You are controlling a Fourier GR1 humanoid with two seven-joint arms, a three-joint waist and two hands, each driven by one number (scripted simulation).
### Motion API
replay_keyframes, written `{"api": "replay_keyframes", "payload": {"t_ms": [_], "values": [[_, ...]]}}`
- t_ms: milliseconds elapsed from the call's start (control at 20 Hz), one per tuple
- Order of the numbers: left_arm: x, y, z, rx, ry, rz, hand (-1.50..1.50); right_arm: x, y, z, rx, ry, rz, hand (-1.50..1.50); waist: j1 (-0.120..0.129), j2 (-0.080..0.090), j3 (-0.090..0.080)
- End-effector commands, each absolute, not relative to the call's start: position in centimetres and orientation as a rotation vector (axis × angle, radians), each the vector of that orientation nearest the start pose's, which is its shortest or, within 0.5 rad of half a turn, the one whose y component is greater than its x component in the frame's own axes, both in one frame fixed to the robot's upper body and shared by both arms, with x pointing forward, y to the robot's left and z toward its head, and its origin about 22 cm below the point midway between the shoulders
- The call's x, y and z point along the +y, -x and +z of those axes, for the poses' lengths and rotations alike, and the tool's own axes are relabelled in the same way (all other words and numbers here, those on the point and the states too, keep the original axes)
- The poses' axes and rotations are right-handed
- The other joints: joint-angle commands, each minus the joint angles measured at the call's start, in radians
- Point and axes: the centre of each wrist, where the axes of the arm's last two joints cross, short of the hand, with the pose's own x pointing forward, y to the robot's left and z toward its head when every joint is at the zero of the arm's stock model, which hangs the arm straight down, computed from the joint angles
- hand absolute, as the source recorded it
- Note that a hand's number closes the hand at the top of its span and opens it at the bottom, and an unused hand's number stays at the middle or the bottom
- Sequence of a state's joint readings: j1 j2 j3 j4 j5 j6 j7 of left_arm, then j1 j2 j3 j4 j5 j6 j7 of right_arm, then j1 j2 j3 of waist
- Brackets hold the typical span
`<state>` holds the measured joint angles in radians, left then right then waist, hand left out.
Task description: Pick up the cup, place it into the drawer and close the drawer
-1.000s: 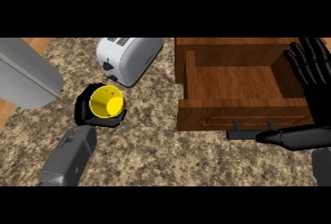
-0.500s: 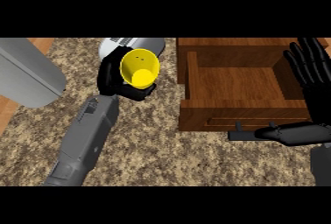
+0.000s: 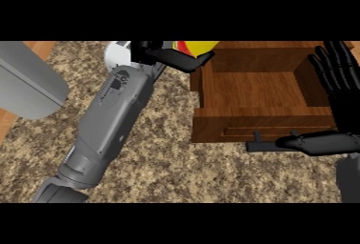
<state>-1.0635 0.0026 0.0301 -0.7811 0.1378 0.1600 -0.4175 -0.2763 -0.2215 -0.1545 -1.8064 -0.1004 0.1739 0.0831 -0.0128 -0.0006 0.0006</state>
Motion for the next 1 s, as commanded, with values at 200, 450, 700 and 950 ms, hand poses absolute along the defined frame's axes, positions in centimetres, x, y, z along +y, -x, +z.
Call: {"api": "replay_keyframes", "payload": {"t_ms": [200,450,700,950], "values": [[4.4,-44.4,16.8,-1.957,0.104,-0.204,1.5,-26.9,-28.3,14.4,-2.013,-0.011,0.281,-1.5,-0.04,0.014,0.0],[3.1,-44.7,17.2,-1.899,-0.028,-0.258,1.5,-27.2,-28.0,14.9,-2.008,-0.067,0.287,-1.5,-0.074,0.019,0.001],[3.4,-44.8,15.0,-1.774,0.0,-0.403,1.5,-25.9,-29.1,16.0,-2.042,-0.087,0.306,-1.5,-0.107,0.033,0.001],[3.9,-44.5,12.8,-1.717,-0.017,-0.475,1.5,-25.3,-29.6,15.8,-2.025,-0.119,0.345,-1.5,-0.155,0.042,0.002]]}}
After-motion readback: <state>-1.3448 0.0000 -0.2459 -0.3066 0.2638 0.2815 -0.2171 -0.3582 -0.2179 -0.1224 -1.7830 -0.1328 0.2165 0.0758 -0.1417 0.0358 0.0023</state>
